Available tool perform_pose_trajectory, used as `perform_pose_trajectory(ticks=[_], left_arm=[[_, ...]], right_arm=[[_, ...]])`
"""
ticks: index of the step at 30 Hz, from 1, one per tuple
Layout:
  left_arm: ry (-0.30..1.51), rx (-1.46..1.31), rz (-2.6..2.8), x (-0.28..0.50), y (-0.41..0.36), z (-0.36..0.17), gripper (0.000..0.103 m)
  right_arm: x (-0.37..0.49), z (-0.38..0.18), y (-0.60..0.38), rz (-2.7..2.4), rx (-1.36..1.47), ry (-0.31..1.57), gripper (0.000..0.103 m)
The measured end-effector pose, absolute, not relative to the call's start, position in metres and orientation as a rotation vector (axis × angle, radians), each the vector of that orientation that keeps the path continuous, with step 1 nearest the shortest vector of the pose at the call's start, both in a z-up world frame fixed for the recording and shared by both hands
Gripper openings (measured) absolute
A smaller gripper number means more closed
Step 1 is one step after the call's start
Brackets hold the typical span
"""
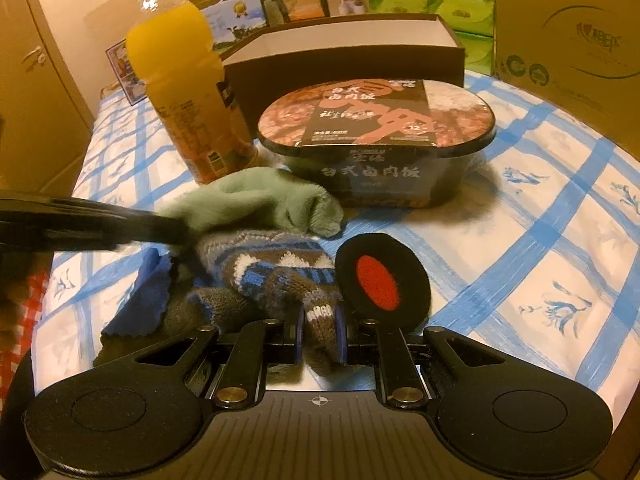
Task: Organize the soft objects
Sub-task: 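Lower the left tool to the green cloth while the right tool approaches the striped knit sock, then grasp the green cloth with the left tool while the right tool grasps the striped knit sock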
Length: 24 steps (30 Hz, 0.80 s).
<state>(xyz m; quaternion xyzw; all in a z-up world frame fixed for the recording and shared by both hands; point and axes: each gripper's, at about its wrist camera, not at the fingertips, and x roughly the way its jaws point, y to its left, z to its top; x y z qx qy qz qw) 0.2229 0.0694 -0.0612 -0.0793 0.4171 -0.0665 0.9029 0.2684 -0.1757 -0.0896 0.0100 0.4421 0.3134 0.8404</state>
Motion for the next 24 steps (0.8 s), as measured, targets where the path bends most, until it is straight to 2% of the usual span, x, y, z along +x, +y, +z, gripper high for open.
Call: perform_pose_trajectory(ticks=[10,13,16,24], left_arm=[[0.665,-0.206,-0.189,0.145,0.117,0.044,0.007],[0.628,-0.194,-0.19,0.138,0.119,0.06,0.007],[0.694,-0.185,-0.173,0.148,0.117,0.039,0.007],[0.958,-0.134,-0.137,0.185,0.094,-0.069,0.01]], right_arm=[[0.268,-0.089,-0.181,0.655,0.052,0.937,0.016],[0.267,-0.089,-0.18,0.656,0.055,0.941,0.016],[0.266,-0.089,-0.178,0.658,0.065,0.943,0.016],[0.266,-0.088,-0.178,0.661,0.071,0.95,0.016]])
